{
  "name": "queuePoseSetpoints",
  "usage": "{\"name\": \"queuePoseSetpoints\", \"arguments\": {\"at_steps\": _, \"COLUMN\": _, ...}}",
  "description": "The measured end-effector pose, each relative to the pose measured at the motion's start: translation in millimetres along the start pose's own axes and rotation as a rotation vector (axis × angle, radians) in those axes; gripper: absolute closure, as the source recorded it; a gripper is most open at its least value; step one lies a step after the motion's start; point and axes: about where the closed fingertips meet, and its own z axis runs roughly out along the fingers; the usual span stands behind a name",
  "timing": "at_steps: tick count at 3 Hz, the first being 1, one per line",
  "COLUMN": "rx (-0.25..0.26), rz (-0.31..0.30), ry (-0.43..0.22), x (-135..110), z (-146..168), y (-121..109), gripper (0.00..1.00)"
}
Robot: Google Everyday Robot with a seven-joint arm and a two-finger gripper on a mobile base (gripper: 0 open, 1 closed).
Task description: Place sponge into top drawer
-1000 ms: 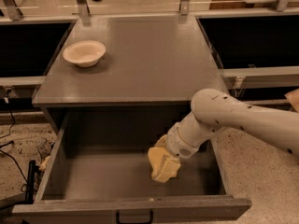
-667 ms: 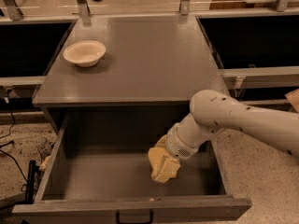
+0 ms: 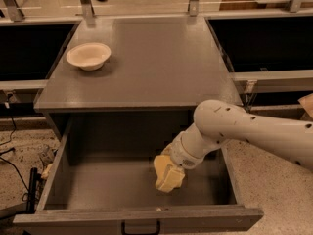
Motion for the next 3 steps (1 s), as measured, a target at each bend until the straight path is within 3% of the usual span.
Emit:
{"name": "queuePoseSetpoints", "arguments": {"at_steps": 2, "rx": -0.045, "rz": 0.141, "ry": -0.035, "x": 13, "z": 30, "y": -40, "gripper": 1.0}}
{"name": "queuePoseSetpoints", "arguments": {"at_steps": 3, "rx": -0.003, "rz": 0.131, "ry": -0.015, "x": 15, "z": 25, "y": -33, "gripper": 1.0}}
